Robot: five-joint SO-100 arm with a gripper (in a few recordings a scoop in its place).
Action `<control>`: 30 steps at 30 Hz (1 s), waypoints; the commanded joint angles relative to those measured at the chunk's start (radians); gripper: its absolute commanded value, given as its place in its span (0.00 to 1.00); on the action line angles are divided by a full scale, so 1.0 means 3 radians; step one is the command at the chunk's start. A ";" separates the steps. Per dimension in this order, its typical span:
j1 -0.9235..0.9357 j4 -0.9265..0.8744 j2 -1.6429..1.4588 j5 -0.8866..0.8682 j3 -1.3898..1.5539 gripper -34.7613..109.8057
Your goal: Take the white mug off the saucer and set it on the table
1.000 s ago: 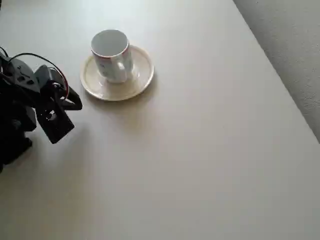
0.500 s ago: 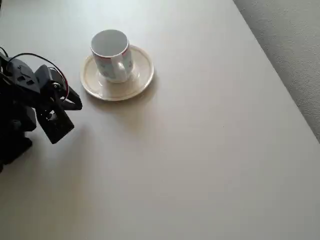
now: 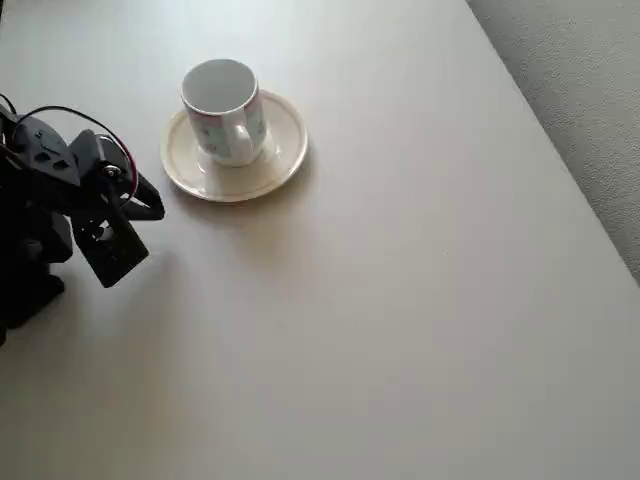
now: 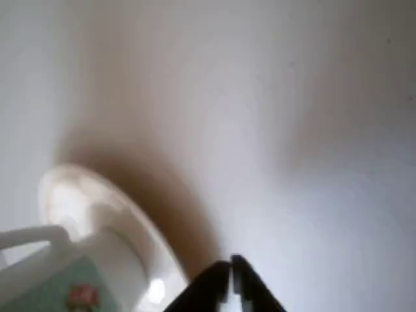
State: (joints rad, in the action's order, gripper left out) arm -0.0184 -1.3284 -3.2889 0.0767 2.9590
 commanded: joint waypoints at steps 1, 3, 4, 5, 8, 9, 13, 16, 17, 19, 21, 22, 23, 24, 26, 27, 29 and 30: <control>-0.0015 0.0051 -0.0026 -0.0036 -0.0010 0.24; -0.0015 0.0051 -0.0026 -0.0036 -0.0010 0.24; -0.0015 0.0051 -0.0026 -0.0036 -0.0010 0.24; -0.0015 0.0051 -0.0026 -0.0036 -0.0010 0.24; -0.0015 0.0051 -0.0026 -0.0036 -0.0010 0.24; -0.0015 0.0051 -0.0026 -0.0036 -0.0010 0.24; -0.0015 0.0051 -0.0026 -0.0036 -0.0010 0.24; -0.0015 0.0051 -0.0026 -0.0036 -0.0010 0.24; -0.0031 0.0051 -0.0026 -0.0015 -0.0010 0.24; -0.0123 0.0051 -0.0026 0.0056 -0.0010 0.24; -0.0118 0.0051 -0.0026 0.0061 -0.0010 0.24; -0.0118 0.0051 -0.0026 0.0061 -0.0010 0.24; -0.0118 0.0051 -0.0026 0.0061 -0.0010 0.25; -0.0112 0.0051 -0.0026 0.0077 -0.0010 0.28; 0.0026 0.0312 -0.0026 0.0885 0.0041 0.31; 0.0220 0.0440 -0.0026 0.1104 0.0046 0.32; 0.0486 0.0470 -0.0020 0.1197 -0.0077 0.37; 0.0568 0.0476 -0.0015 0.1370 -0.0174 0.38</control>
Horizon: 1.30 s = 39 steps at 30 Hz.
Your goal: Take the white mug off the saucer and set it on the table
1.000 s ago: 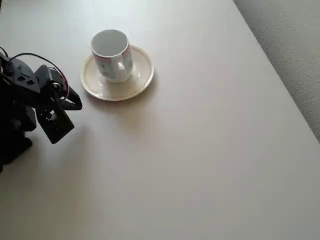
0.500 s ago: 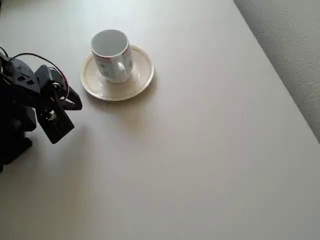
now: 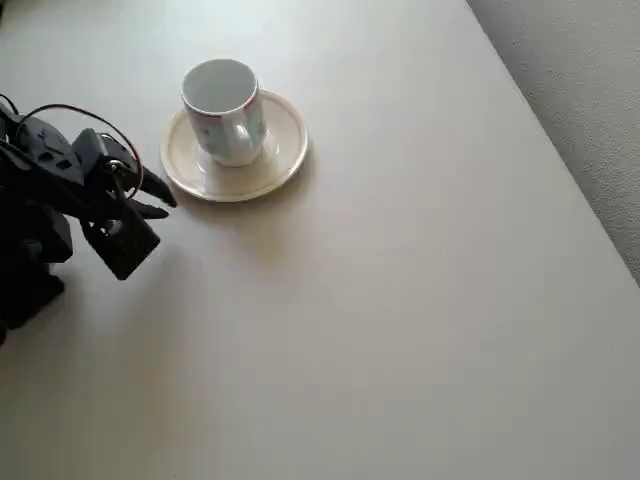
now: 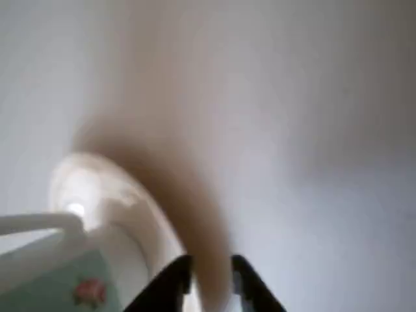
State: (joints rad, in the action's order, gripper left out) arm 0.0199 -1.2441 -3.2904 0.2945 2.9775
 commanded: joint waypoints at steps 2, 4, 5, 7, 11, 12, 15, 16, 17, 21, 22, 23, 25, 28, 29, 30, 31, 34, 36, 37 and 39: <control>0.0496 0.0051 -0.0010 0.0752 -0.0593 0.39; 0.0445 -0.0184 0.0087 0.0731 -0.1115 0.41; 0.0358 -0.0327 0.0266 0.0690 -0.1452 0.42; 0.0112 -0.0685 0.1012 0.0516 -0.2265 0.42; -0.0378 -0.1616 0.2945 -0.0031 -0.3983 0.42; -0.0486 -0.1754 0.3298 -0.0133 -0.4264 0.42; -0.0798 -0.1815 0.3983 -0.0307 -0.4607 0.42; -0.0864 -0.1795 0.4193 -0.0337 -0.4638 0.42; -0.0926 -0.1744 0.4377 -0.0353 -0.4643 0.42; -0.1002 -0.1473 0.4955 -0.0389 -0.4587 0.42; -0.1002 -0.1411 0.5052 -0.0399 -0.4566 0.42; -0.1007 -0.1355 0.5108 -0.0399 -0.4530 0.42; -0.1023 -0.1217 0.5205 -0.0409 -0.4443 0.42; -0.1058 -0.1018 0.5256 -0.0409 -0.4300 0.42; -0.1058 -0.0941 0.5282 -0.0409 -0.4270 0.42; -0.1058 -0.0874 0.5302 -0.0409 -0.4239 0.41; -0.1064 -0.0803 0.5318 -0.0409 -0.4193 0.40; -0.1069 -0.0649 0.5451 -0.0409 -0.4157 0.38; -0.1079 -0.0552 0.5553 -0.0419 -0.4152 0.36; -0.1079 -0.0501 0.5604 -0.0435 -0.4152 0.33; -0.1079 -0.0414 0.5701 -0.0470 -0.4152 0.29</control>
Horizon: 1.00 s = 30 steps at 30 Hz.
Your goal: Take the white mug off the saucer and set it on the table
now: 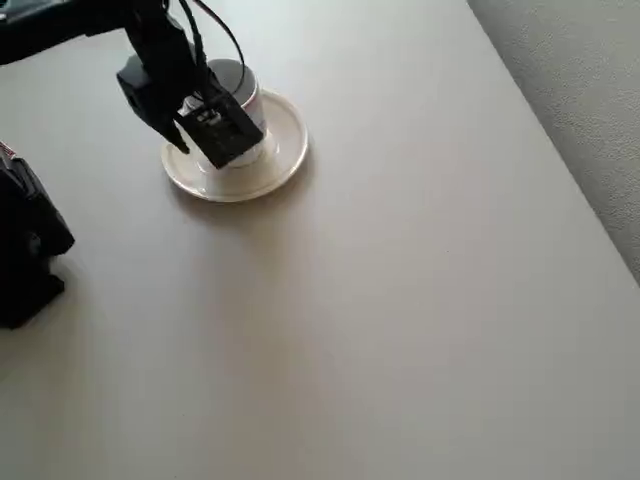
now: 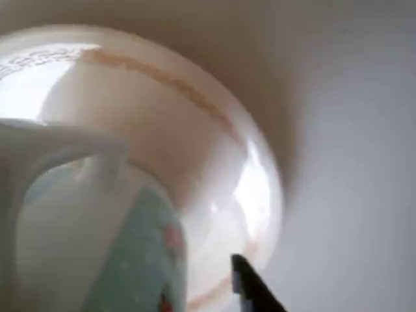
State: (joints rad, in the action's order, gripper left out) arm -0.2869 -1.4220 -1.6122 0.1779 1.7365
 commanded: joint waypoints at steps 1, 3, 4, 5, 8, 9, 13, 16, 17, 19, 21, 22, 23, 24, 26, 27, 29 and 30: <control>-0.0056 0.0225 0.0148 -0.0102 -0.0015 0.27; -0.0051 0.0317 0.0220 -0.0148 -0.0005 0.23; -0.0046 0.0358 0.0251 -0.0184 -0.0005 0.23; -0.0041 0.0404 0.0271 -0.0215 0.0010 0.23; -0.0010 0.0455 0.0235 -0.0317 0.0026 0.23; 0.0000 0.0460 0.0179 -0.0332 0.0026 0.23; 0.0031 0.0343 -0.0322 -0.0383 -0.0015 0.23; 0.0056 0.0143 -0.0854 -0.0424 -0.0107 0.23; 0.0066 0.0031 -0.0992 -0.0430 -0.0199 0.23; 0.0082 -0.0271 -0.1176 -0.0383 -0.0465 0.23; 0.0143 -0.0603 -0.1258 -0.0297 -0.0813 0.23; 0.0205 -0.0726 -0.1309 -0.0245 -0.0941 0.23; 0.0276 -0.0818 -0.1340 -0.0159 -0.1053 0.23; 0.0368 -0.0905 -0.1365 -0.0077 -0.1145 0.23; 0.0598 -0.1028 -0.1411 0.0138 -0.1227 0.23; 0.0736 -0.1064 -0.1427 0.0266 -0.1227 0.23; 0.1048 -0.1104 -0.1432 0.0527 -0.1156 0.23; 0.1217 -0.1089 -0.1432 0.0680 -0.1084 0.23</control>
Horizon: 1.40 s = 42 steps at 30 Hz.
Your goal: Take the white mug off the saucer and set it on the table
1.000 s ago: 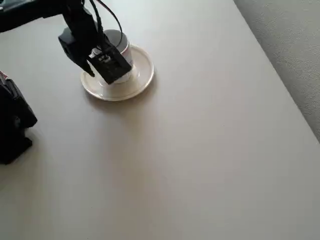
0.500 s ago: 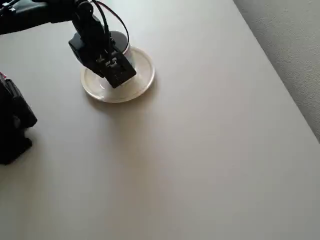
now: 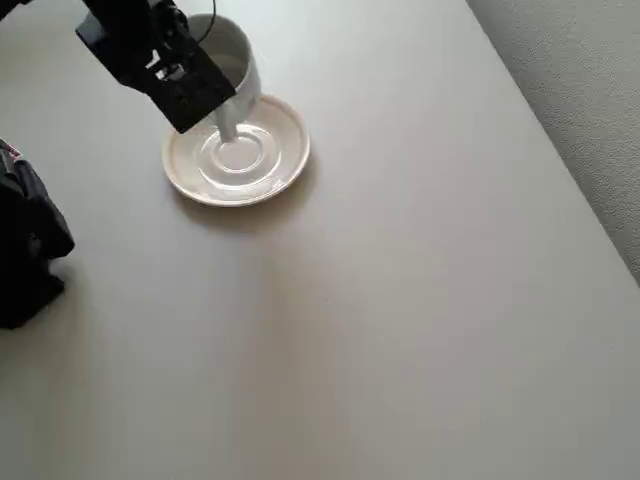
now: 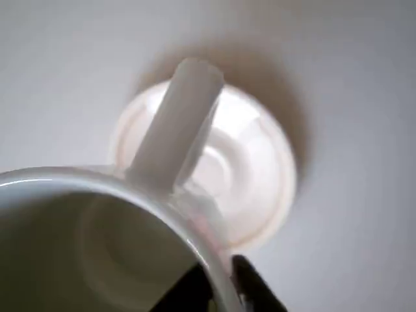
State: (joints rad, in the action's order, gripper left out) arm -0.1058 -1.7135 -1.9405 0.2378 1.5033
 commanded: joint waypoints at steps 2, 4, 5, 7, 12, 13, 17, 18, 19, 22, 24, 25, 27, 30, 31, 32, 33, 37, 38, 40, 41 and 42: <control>0.0946 0.0036 -0.0332 0.0782 -0.0107 0.23; 0.1253 0.0189 -0.0317 0.1084 0.0097 0.23; 0.1381 0.0281 -0.0317 0.1232 0.0225 0.23; 0.1600 0.0532 -0.0363 0.1519 0.0537 0.23; 0.2004 0.1278 -0.0506 0.2066 0.1442 0.23; 0.2050 0.1421 -0.0506 0.2122 0.1595 0.23; 0.2107 0.1779 -0.0476 0.2234 0.2015 0.23; 0.2091 0.1866 -0.0486 0.2250 0.2112 0.23; 0.2071 0.1948 -0.0496 0.2270 0.2209 0.23; 0.2045 0.2163 -0.0486 0.2327 0.2434 0.23; 0.2045 0.2291 -0.0445 0.2337 0.2516 0.23; 0.2045 0.2301 -0.0399 0.2347 0.2521 0.23; 0.2045 0.2306 -0.0332 0.2362 0.2521 0.28; 0.2040 0.2306 -0.0317 0.2367 0.2521 0.37; 0.2035 0.2306 -0.0337 0.2357 0.2521 0.38; 0.2035 0.2306 -0.0373 0.2342 0.2521 0.39; 0.2035 0.2301 -0.0440 0.2337 0.2516 0.41; 0.2020 0.2281 -0.0997 0.2250 0.2490 0.42; 0.2004 0.2265 -0.1202 0.2209 0.2490 0.42; 0.1969 0.2219 -0.1687 0.2132 0.2490 0.41; 0.1948 0.2183 -0.1948 0.2107 0.2490 0.41; 0.1928 0.2137 -0.2234 0.2091 0.2490 0.41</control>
State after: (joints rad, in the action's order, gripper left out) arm 0.5047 -1.0370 -2.2457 0.9035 2.2596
